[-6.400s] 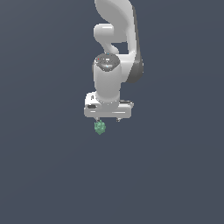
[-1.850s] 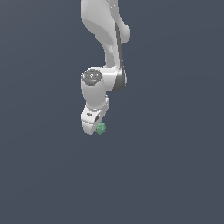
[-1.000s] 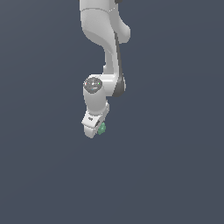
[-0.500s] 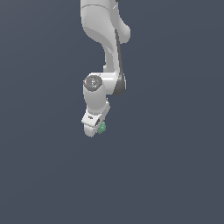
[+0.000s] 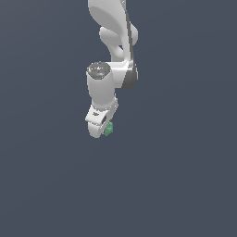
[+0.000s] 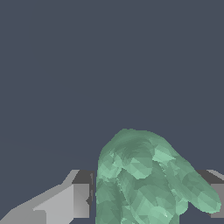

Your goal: Pick up the object and move it to a goal position.

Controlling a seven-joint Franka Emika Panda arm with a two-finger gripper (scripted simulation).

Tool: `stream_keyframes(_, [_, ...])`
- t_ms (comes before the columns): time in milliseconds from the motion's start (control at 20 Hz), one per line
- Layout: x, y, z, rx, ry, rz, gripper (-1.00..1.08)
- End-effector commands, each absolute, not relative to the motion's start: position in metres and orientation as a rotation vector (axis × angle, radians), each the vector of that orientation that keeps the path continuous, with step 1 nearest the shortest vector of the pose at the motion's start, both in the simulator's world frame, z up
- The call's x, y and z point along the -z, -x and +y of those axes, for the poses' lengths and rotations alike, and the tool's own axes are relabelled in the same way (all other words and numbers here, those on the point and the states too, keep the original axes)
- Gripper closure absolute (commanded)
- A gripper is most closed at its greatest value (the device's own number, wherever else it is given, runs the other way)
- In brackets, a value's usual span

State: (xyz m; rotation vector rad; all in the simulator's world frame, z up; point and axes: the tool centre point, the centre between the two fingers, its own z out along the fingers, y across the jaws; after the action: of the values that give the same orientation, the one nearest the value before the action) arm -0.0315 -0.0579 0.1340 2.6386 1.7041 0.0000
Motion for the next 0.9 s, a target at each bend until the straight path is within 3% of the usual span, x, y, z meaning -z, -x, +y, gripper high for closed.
stream_keyframes(0, [-0.159,0.031,-0.054,-0.001,-2.638,1.705,1.08])
stream_keyframes(850, [-0.345,0.025,-0.026,-0.001,-2.639,1.706,1.08])
